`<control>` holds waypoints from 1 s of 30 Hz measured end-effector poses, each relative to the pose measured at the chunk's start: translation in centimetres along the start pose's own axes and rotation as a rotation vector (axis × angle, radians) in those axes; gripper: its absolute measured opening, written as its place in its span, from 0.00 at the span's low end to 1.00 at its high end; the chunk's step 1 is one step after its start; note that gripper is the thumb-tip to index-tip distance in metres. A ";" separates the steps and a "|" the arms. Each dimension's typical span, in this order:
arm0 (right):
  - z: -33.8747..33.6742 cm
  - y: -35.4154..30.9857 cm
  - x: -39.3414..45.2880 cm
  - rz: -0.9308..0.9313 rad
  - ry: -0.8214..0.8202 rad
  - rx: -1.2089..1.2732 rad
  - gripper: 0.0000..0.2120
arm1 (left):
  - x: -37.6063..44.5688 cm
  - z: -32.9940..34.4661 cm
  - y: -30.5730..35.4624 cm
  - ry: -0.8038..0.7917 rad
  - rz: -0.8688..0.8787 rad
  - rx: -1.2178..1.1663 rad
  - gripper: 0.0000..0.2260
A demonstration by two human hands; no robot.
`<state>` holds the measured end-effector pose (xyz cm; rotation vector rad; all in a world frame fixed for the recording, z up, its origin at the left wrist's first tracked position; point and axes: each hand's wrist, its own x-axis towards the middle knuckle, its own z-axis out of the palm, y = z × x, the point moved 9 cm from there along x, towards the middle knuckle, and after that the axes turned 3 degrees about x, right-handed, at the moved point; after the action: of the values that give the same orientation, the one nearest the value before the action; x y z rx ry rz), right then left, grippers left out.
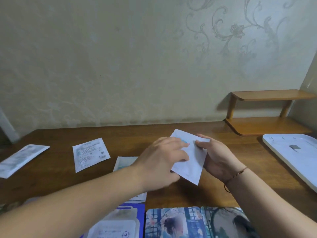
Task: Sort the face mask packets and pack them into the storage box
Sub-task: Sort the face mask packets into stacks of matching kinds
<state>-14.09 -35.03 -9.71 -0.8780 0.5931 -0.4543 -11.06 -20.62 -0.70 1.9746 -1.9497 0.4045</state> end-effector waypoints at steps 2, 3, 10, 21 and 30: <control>1.2 -0.2 0.4 -0.006 -0.011 -0.071 0.14 | -2.4 0.2 -3.6 -0.229 -0.382 -0.245 0.30; 2.0 -0.1 0.6 -0.004 -0.028 -0.114 0.13 | -3.9 -0.1 -5.3 -0.268 -0.551 -0.375 0.31; 11.4 4.5 2.6 0.017 -0.191 -0.277 0.13 | -12.3 -2.4 -14.4 -0.105 -1.009 -0.769 0.11; 14.4 9.3 3.1 -0.072 -0.191 -0.736 0.12 | -17.6 0.2 -16.7 -0.378 -1.098 -0.662 0.14; 15.8 7.5 2.6 -0.452 -0.294 -1.693 0.20 | -17.1 -0.4 -15.4 -0.561 -0.906 -0.424 0.25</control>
<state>-0.95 -23.19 -8.74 -2.6746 0.4044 -0.1121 3.97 -4.96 -8.22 2.5174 -1.0043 -0.7840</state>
